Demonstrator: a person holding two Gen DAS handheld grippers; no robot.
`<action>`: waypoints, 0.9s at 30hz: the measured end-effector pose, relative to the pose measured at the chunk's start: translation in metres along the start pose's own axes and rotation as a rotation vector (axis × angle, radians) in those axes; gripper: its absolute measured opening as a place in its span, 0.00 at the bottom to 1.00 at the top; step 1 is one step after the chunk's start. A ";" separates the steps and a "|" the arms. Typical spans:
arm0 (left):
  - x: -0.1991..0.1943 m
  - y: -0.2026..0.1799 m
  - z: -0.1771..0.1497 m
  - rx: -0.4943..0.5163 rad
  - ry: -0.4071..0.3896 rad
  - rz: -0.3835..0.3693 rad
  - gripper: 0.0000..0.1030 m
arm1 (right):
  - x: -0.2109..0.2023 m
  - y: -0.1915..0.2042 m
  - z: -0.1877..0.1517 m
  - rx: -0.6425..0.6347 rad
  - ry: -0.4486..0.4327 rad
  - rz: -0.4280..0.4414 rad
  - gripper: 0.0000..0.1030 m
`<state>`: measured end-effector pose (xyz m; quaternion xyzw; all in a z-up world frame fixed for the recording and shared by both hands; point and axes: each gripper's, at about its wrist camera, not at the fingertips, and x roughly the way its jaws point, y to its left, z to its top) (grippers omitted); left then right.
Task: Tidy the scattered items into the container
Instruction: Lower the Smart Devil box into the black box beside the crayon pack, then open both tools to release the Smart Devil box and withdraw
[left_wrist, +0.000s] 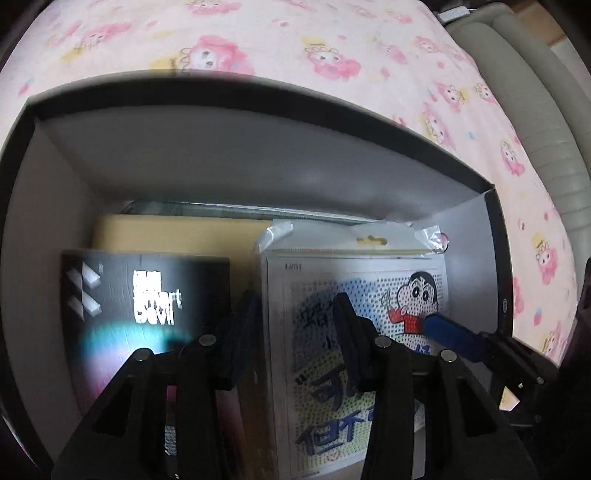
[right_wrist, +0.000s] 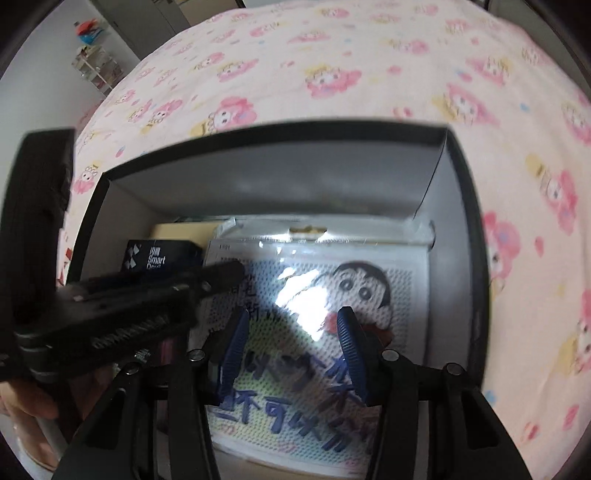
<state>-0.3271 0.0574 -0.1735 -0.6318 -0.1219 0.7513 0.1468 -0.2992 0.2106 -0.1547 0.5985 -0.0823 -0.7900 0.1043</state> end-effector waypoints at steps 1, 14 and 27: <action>-0.001 0.001 -0.001 -0.004 0.005 -0.005 0.41 | 0.002 0.000 -0.002 0.006 0.006 0.003 0.44; -0.078 -0.018 -0.055 0.089 -0.225 0.001 0.66 | -0.044 0.002 -0.042 0.072 -0.119 0.016 0.46; -0.175 -0.046 -0.151 0.219 -0.429 0.030 0.68 | -0.147 0.032 -0.131 0.158 -0.415 -0.059 0.51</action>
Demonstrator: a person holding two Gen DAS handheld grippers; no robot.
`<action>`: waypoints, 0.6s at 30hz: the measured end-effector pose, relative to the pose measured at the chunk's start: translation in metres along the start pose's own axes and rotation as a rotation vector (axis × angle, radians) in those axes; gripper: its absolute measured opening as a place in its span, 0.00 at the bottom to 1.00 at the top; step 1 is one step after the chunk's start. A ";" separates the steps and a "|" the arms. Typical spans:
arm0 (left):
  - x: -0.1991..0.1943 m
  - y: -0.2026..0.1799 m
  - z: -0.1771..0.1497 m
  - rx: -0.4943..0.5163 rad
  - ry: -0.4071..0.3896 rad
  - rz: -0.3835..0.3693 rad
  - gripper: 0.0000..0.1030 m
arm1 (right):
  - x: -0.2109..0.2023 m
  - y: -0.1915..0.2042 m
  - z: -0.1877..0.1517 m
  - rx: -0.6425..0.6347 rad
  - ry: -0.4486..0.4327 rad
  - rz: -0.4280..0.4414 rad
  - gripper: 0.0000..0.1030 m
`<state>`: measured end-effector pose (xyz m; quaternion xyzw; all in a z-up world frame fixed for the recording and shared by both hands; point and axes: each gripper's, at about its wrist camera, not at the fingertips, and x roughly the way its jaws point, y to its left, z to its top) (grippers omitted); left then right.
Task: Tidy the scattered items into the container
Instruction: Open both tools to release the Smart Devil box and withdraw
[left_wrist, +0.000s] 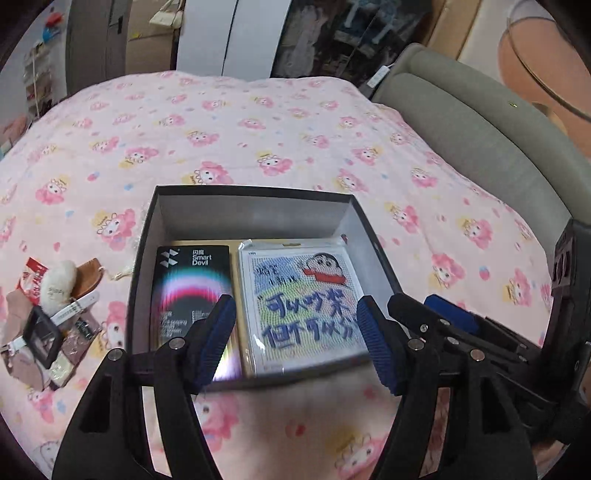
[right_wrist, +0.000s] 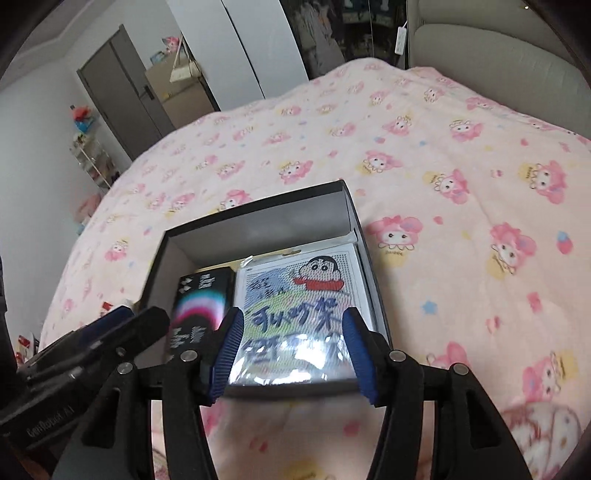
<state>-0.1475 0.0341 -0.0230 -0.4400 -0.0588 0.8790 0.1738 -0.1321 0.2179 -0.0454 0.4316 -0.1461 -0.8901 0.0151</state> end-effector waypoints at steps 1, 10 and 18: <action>-0.008 -0.003 -0.003 0.005 -0.009 0.001 0.68 | -0.007 0.002 -0.003 -0.007 -0.008 -0.006 0.51; -0.050 -0.003 -0.029 0.005 -0.037 -0.023 0.69 | -0.050 0.017 -0.023 -0.055 -0.048 -0.018 0.51; -0.072 0.020 -0.049 -0.036 -0.047 -0.007 0.69 | -0.055 0.044 -0.040 -0.114 -0.039 0.005 0.51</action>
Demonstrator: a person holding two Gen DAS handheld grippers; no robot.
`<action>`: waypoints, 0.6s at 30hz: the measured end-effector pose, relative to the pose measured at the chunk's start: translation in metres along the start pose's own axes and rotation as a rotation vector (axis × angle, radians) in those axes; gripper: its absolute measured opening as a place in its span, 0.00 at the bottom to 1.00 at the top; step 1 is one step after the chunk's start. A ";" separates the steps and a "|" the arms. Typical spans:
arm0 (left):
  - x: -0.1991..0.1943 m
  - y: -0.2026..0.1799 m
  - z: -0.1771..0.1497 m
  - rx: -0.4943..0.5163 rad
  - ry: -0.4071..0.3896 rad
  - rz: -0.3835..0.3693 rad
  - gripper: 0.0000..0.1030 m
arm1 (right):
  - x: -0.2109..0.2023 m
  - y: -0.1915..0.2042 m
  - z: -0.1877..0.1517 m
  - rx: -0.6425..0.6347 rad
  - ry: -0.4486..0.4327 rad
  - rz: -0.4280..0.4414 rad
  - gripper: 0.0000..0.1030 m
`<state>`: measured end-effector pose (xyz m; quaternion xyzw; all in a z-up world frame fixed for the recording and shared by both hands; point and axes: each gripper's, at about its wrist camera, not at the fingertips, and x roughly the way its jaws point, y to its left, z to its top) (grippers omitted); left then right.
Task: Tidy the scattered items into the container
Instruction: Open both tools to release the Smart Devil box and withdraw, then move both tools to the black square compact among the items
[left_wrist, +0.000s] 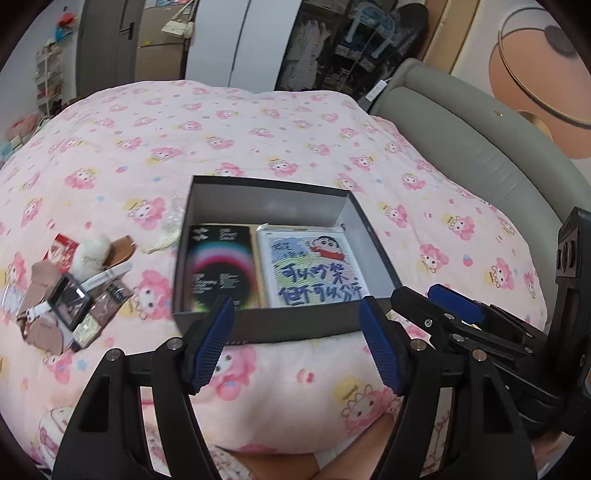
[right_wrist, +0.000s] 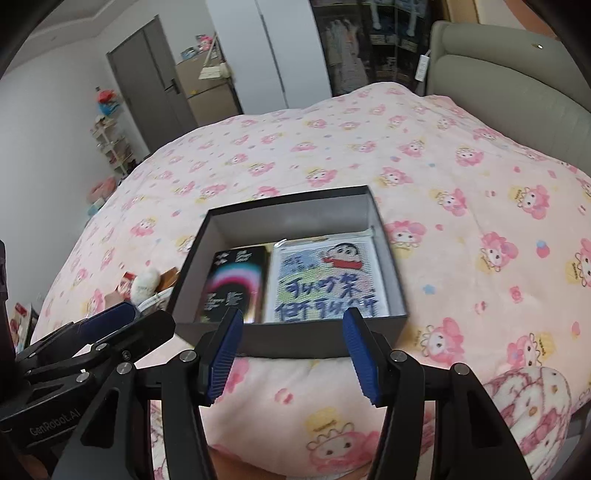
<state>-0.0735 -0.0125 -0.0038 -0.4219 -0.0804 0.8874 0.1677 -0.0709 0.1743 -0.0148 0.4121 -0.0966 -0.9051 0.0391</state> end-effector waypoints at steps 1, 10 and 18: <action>-0.003 0.005 -0.002 -0.011 -0.002 0.006 0.69 | 0.000 0.006 -0.001 -0.013 0.002 0.004 0.51; -0.028 0.072 -0.023 -0.113 -0.007 0.075 0.69 | 0.020 0.070 -0.013 -0.113 0.063 0.084 0.51; -0.045 0.153 -0.045 -0.237 -0.001 0.153 0.69 | 0.060 0.148 -0.028 -0.223 0.167 0.178 0.51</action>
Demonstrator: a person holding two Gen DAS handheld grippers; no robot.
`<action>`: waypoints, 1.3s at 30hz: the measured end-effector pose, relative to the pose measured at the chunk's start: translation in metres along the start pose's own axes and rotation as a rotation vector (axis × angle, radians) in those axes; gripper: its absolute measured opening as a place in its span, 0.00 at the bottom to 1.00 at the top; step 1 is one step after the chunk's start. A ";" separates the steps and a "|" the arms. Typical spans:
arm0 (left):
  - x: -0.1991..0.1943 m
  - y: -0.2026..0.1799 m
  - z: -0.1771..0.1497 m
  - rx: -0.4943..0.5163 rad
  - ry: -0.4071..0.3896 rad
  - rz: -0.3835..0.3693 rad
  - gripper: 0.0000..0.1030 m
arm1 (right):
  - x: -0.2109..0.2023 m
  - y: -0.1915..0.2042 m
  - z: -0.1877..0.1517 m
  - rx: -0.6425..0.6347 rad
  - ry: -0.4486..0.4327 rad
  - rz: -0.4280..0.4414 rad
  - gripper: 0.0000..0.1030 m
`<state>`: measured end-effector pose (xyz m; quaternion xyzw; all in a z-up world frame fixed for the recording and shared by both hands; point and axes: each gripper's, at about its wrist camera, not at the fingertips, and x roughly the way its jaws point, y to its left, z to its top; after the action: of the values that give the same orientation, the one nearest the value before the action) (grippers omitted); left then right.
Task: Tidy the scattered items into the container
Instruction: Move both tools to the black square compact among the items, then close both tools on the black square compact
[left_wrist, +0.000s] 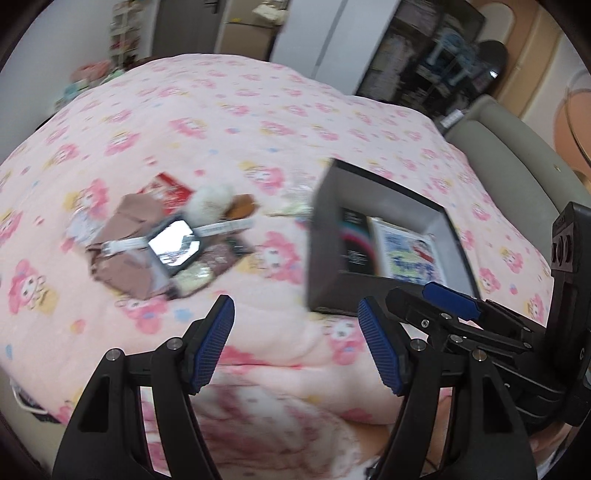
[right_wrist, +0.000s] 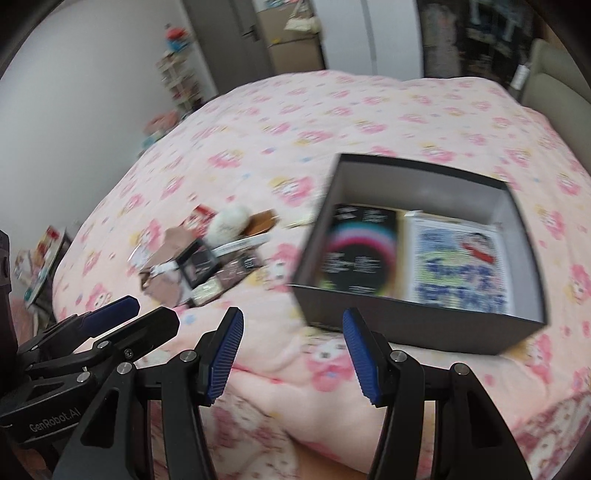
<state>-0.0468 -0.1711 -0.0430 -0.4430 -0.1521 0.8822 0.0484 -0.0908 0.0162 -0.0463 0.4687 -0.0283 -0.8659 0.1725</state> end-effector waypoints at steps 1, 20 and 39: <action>0.000 0.011 0.000 -0.017 -0.001 0.008 0.69 | 0.009 0.011 0.002 -0.015 0.016 0.019 0.51; 0.107 0.174 0.032 -0.527 0.080 0.021 0.42 | 0.182 0.085 0.060 -0.160 0.180 0.084 0.43; 0.113 0.137 0.030 -0.460 0.094 0.023 0.21 | 0.186 0.093 0.044 -0.176 0.210 0.248 0.20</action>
<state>-0.1320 -0.2830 -0.1553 -0.4847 -0.3418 0.8031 -0.0570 -0.1943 -0.1367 -0.1512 0.5323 0.0082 -0.7836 0.3202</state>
